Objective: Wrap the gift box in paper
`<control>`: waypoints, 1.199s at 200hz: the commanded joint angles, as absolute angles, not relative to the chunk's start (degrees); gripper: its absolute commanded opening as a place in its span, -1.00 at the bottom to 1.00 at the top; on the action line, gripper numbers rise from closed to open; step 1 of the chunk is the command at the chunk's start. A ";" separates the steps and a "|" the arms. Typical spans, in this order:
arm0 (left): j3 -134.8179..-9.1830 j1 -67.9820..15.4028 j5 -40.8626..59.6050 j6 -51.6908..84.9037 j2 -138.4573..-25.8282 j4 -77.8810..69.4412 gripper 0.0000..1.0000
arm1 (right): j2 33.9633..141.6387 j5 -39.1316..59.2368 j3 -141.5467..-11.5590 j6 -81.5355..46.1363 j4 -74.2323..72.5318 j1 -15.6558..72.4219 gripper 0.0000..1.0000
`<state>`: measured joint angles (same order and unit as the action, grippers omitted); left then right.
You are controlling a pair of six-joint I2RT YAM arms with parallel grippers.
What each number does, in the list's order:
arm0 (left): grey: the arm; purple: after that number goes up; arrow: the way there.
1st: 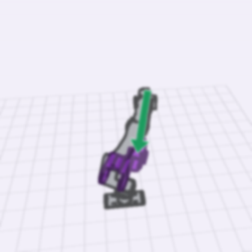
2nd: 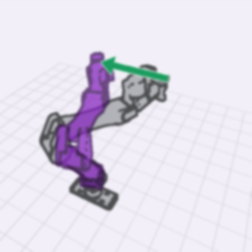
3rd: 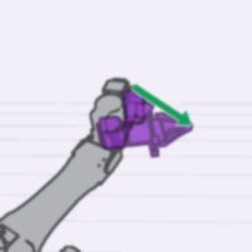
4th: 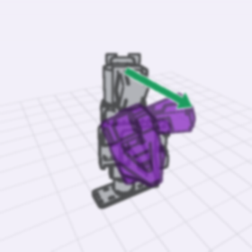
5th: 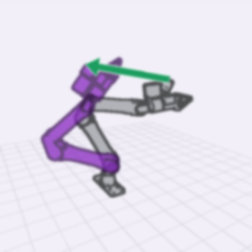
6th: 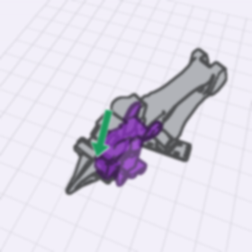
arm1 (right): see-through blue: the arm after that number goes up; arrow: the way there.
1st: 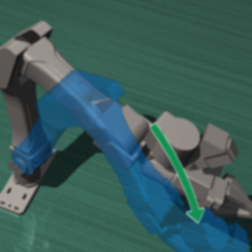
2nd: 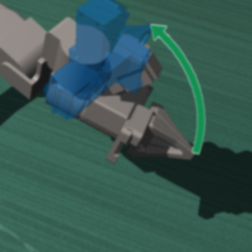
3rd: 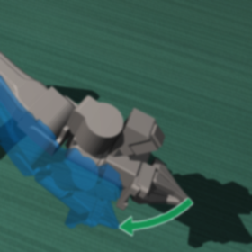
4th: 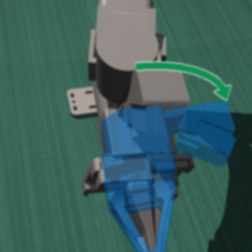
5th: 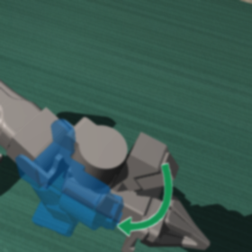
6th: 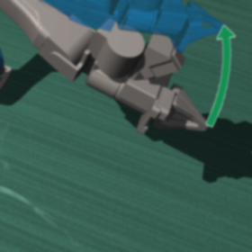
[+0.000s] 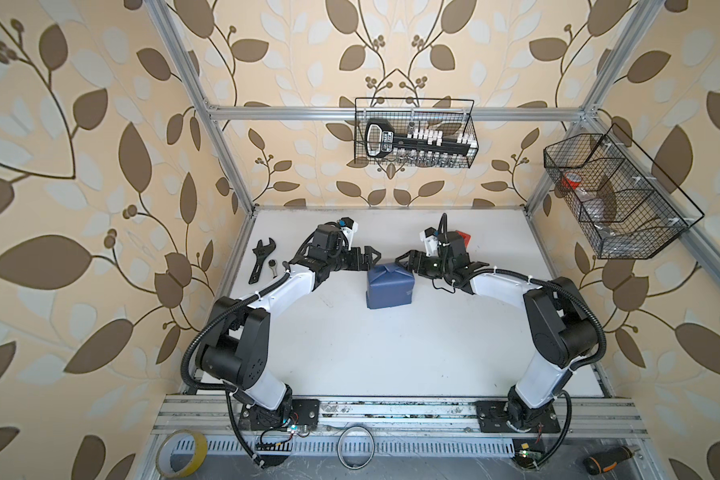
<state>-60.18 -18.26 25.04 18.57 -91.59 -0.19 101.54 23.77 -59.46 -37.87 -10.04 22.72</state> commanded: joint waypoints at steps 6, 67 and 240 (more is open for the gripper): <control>-63.97 -17.75 25.88 24.40 -94.50 0.00 0.98 | 101.30 23.84 -57.50 -36.45 -7.92 23.21 0.53; -60.34 -17.75 31.26 26.00 -97.04 -2.77 0.98 | 101.32 23.88 -57.83 -36.55 -8.04 23.22 0.53; -54.48 -17.67 28.39 22.70 -96.30 -3.60 0.95 | 100.67 23.64 -63.33 -40.25 -6.71 25.22 0.84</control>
<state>-56.23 -17.91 29.98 25.43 -97.84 -7.46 98.28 24.10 -60.07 -39.72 -7.90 24.45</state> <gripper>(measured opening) 0.978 0.915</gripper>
